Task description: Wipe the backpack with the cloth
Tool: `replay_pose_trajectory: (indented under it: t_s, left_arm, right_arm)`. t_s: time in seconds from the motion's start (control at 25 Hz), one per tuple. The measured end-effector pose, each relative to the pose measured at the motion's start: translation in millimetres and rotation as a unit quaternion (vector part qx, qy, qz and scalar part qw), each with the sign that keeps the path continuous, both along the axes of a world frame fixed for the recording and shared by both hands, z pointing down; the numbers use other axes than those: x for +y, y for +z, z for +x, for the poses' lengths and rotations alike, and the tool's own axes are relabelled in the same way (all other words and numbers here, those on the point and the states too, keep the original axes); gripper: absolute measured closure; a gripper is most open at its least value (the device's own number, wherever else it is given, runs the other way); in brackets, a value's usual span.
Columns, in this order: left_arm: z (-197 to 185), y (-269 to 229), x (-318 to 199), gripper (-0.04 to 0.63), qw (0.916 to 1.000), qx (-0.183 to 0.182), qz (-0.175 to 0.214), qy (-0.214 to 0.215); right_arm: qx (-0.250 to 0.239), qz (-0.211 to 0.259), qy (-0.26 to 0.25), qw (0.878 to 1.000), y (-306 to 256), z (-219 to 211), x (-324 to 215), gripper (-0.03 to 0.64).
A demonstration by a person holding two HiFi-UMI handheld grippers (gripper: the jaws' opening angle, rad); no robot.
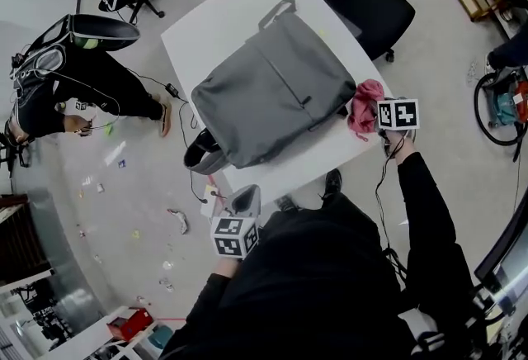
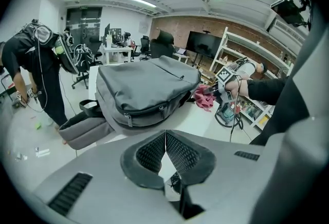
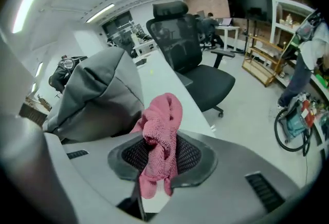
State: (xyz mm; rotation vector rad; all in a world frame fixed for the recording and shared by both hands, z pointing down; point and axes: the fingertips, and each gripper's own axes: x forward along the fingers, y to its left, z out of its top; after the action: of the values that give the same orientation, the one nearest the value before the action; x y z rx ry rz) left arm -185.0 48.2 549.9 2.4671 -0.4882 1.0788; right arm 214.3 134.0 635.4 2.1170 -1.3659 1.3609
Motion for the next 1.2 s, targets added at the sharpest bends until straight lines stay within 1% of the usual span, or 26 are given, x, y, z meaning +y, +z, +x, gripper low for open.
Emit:
replay_pose_trajectory:
  t_s: [0.04,0.08,0.12,0.24,0.36,0.44,0.52,0.56,0.64,0.72,0.84,0.88,0.92,0.96,1.0,1.12,1.2]
  left_arm:
    - [0.0,-0.3,0.7,0.575,1.0,0.0,0.0,0.002]
    - [-0.7,-0.6,0.7,0.575,1.0,0.001,0.0,0.002]
    - [-1.9,-1.1,0.2,0.575,1.0,0.001,0.0,0.002]
    - [-6.0,-2.0,-2.0,0.575,1.0,0.004,-0.002,-0.004]
    - [-10.7,-2.3,-3.9,0.575,0.9999,0.012,-0.006,-0.011]
    - [-18.0,-3.4,-5.5,0.575,0.9997,0.018,-0.006,-0.014]
    - [-29.9,-4.1,-8.8,0.575,0.9995,0.023,-0.004,-0.021]
    - [-37.4,-4.1,-11.5,0.575,0.9993,0.026,-0.004,-0.026]
    - [-54.7,-3.8,-18.7,0.575,0.9988,0.031,-0.004,-0.038]
    - [-74.8,-2.3,-27.1,0.575,0.9979,0.034,-0.007,-0.054]
    - [-106.5,1.5,-39.2,0.575,0.9959,0.04,-0.015,-0.08]
    - [-116.9,2.6,-42.7,0.575,0.995,0.043,-0.019,-0.088]
    - [-126.7,3.8,-46.2,0.575,0.9942,0.046,-0.022,-0.095]
    - [-135.5,5.4,-49.5,0.575,0.9935,0.049,-0.025,-0.1]
    - [-143.0,7.3,-52.5,0.575,0.9929,0.052,-0.027,-0.104]
    - [-158.2,15.0,-60.6,0.575,0.9916,0.063,-0.039,-0.106]
    - [-162.7,19.0,-66.4,0.575,0.9915,0.071,-0.047,-0.098]
  right_arm:
    - [0.007,0.0,0.013,1.0,-0.4,-0.3,1.5,0.508]
    - [0.007,0.003,0.016,1.0,-0.1,-8.6,1.2,0.508]
    - [-0.001,0.01,0.007,1.0,-0.1,-24.5,-1.9,0.508]
    - [-0.027,0.041,-0.046,0.998,-3.8,-87.9,-20.2,0.508]
    - [-0.042,0.05,-0.1,0.993,-7.6,-148.3,-40.4,0.508]
    - [-0.063,0.054,-0.141,0.987,-8.4,-194.3,-53.0,0.508]
    - [-0.076,0.052,-0.191,0.977,-7.9,-244.8,-64.0,0.508]
    - [-0.079,0.049,-0.221,0.971,-8.4,-271.1,-69.0,0.508]
    - [-0.085,0.043,-0.282,0.955,-10.4,-326.5,-77.9,0.508]
    - [-0.098,0.04,-0.342,0.934,-13.4,-383.4,-85.7,0.508]
    - [-0.108,0.055,-0.429,0.895,-24.7,-458.7,-98.4,0.508]
    - [-0.103,0.062,-0.45,0.885,-28.2,-475.7,-103.4,0.508]
    - [-0.095,0.066,-0.461,0.88,-29.7,-486.1,-108.6,0.508]
    - [-0.089,0.065,-0.459,0.881,-28.8,-489.8,-113.7,0.508]
    - [-0.085,0.061,-0.446,0.889,-26.1,-487.6,-118.1,0.508]
    - [-0.083,0.044,-0.377,0.921,-18.1,-463.0,-122.8,0.508]
    - [-0.081,0.037,-0.332,0.939,-18.3,-440.6,-119.6,0.508]
